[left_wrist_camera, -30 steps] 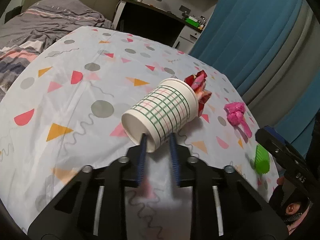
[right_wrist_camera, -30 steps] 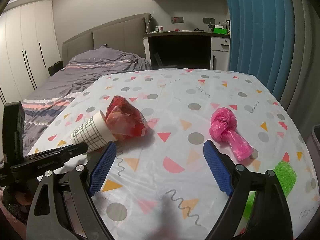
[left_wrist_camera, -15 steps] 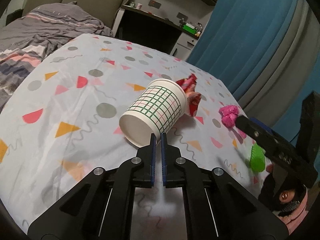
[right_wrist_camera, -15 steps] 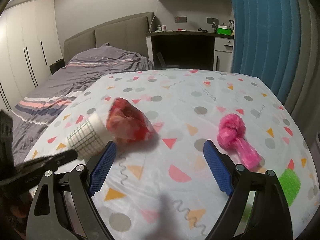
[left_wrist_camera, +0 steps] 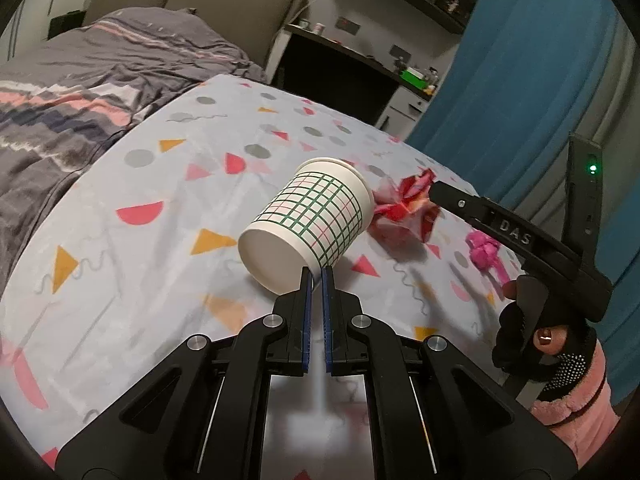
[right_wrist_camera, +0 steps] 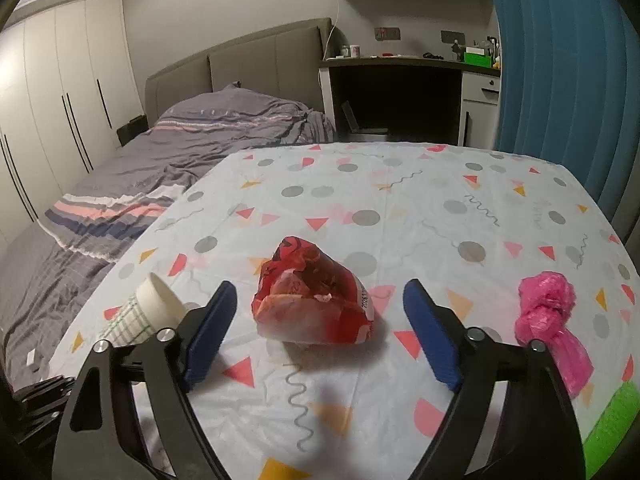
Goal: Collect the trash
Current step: 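Grasp the red-and-white wrapper with the right gripper while the left holds the grid cup, then carry the grid cup and wrapper over the grey bin with both grippers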
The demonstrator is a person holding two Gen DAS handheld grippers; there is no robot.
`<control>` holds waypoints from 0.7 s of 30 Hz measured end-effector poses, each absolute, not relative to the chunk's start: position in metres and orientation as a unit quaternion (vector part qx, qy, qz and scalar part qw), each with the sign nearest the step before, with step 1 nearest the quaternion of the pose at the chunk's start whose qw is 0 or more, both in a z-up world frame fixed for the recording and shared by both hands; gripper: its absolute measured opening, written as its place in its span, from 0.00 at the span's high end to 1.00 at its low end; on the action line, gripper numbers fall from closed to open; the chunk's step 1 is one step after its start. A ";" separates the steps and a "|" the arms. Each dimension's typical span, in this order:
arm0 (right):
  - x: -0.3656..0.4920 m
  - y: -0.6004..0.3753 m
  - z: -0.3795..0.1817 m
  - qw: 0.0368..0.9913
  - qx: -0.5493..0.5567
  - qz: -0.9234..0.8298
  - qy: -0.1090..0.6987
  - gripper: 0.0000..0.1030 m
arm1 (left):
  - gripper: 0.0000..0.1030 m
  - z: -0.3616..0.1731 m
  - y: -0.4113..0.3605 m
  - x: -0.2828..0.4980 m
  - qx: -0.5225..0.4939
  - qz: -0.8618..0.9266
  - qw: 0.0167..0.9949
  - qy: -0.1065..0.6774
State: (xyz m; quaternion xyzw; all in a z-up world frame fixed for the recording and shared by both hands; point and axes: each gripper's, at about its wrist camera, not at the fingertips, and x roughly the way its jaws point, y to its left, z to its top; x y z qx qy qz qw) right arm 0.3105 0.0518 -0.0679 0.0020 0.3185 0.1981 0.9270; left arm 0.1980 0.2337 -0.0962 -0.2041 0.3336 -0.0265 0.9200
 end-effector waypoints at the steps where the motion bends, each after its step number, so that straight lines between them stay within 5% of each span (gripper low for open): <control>1: 0.313 0.053 -0.070 0.925 0.001 0.200 0.322 0.24 | 0.96 -0.096 0.235 0.198 -0.204 -0.022 0.920 0.334; 9: 0.324 0.059 -0.089 0.907 -0.001 0.212 0.363 0.43 | 0.96 -0.097 0.235 0.197 -0.196 -0.012 0.921 0.336; 12: 0.322 0.058 -0.093 0.905 -0.005 0.217 0.365 0.61 | 0.96 -0.097 0.234 0.198 -0.196 -0.012 0.921 0.335; 14: 0.322 0.057 -0.096 0.902 -0.007 0.219 0.373 0.93 | 0.96 -0.097 0.233 0.198 -0.194 -0.013 0.922 0.335; 21: 0.320 0.039 -0.102 0.899 0.012 0.214 0.382 0.94 | 0.96 -0.094 0.229 0.196 -0.194 -0.020 0.924 0.329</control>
